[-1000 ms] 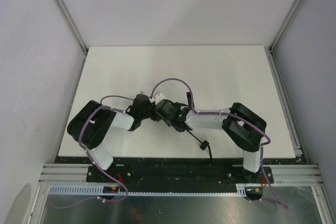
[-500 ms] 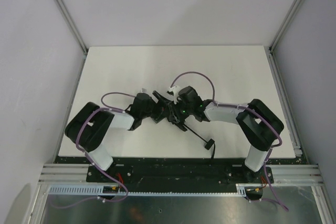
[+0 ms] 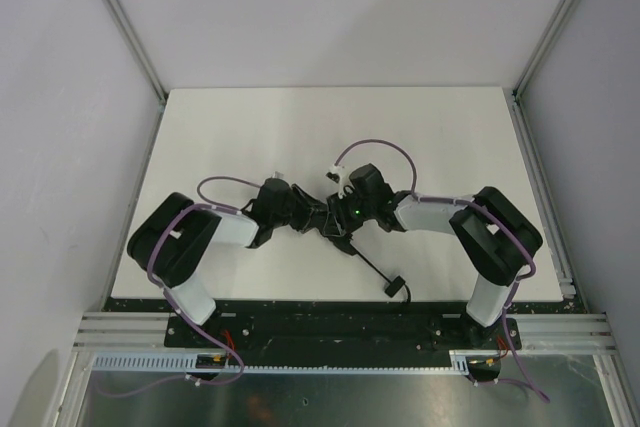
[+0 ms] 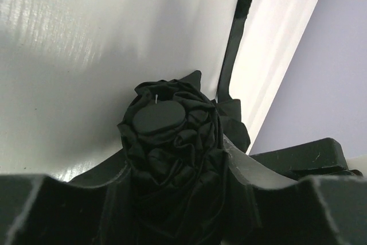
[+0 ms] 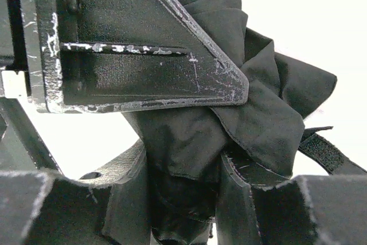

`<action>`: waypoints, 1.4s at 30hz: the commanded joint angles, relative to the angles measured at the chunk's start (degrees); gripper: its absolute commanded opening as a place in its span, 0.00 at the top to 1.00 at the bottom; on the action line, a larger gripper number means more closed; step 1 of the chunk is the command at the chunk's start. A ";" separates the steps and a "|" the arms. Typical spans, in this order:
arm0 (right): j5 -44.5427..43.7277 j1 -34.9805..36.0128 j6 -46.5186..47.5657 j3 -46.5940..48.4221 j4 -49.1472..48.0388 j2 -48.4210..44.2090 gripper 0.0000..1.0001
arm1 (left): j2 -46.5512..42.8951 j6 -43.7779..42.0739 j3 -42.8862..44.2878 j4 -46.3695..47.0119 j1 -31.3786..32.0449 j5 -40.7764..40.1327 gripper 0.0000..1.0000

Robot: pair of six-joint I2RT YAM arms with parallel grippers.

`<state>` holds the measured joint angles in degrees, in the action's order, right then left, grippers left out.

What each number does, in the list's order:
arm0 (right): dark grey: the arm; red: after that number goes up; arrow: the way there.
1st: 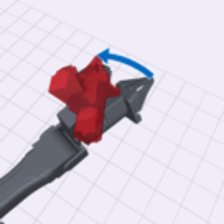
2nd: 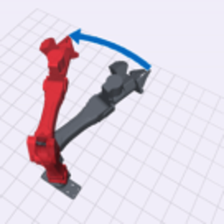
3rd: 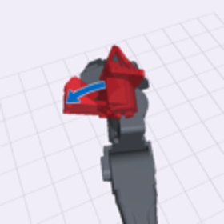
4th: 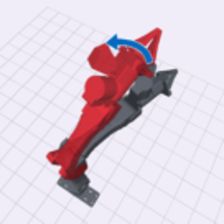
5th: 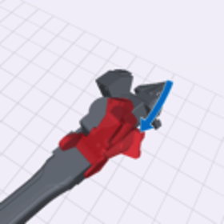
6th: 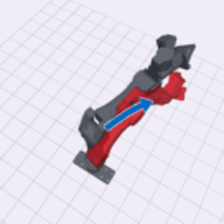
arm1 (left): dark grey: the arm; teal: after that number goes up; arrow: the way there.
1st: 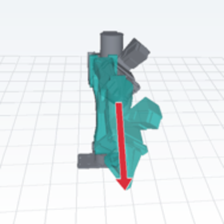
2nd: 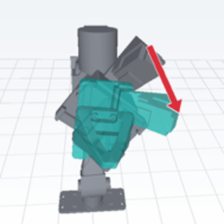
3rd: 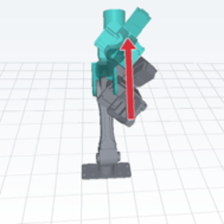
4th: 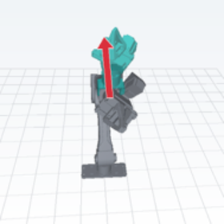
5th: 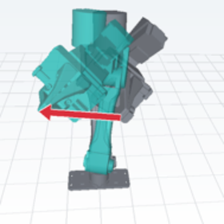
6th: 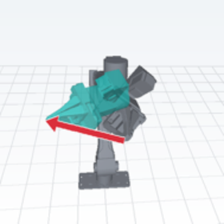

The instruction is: Put away the umbrella

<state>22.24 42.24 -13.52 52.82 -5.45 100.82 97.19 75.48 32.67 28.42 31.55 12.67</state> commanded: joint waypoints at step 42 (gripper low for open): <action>-47.17 17.28 9.38 11.01 12.55 6.83 0.94 | 0.31 -0.42 0.88 -17.58 0.45 -0.64 1.00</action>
<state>-24.32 59.92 -6.24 62.43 6.42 105.49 96.88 78.26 34.17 22.39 31.44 14.13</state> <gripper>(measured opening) 0.290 0.439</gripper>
